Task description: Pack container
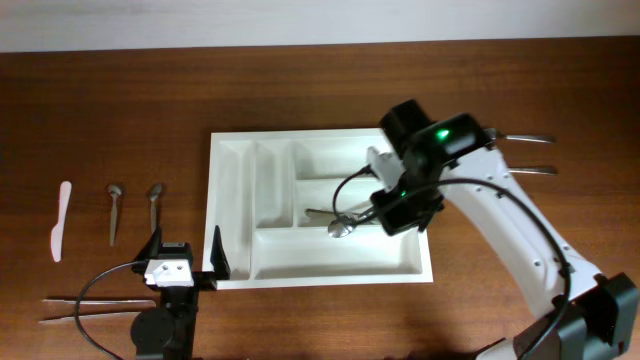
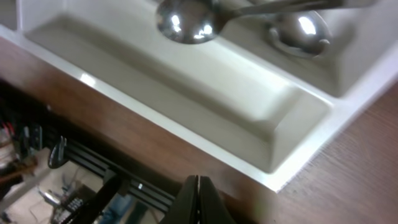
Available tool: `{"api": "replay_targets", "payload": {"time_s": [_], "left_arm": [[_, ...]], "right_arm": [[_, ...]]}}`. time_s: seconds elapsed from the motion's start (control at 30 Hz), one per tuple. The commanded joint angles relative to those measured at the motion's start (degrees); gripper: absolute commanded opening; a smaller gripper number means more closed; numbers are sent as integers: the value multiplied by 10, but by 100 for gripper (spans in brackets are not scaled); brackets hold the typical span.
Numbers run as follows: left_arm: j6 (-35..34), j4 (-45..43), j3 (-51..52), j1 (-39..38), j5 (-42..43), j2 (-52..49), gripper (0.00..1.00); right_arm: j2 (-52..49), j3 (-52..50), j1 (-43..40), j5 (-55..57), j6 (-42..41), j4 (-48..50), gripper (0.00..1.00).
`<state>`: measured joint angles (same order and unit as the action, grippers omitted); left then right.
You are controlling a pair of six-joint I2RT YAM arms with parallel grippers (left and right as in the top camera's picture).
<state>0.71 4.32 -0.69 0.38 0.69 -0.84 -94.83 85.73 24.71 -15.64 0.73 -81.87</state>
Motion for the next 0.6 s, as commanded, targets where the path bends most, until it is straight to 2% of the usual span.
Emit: {"api": "replay_targets", "payload": {"time_s": [0.0,0.3,0.57], "left_arm": [[11,2,2,-2,10,5,99],[11,2,2,-2,10,5,99],[11,2,2,-2,10,5,99]], "right_arm": [[-2,-47,11,-2,3,26,4],[-2,-168,13,-5,3,201,4],[-30,-187,13,-20,3,243,4]]}}
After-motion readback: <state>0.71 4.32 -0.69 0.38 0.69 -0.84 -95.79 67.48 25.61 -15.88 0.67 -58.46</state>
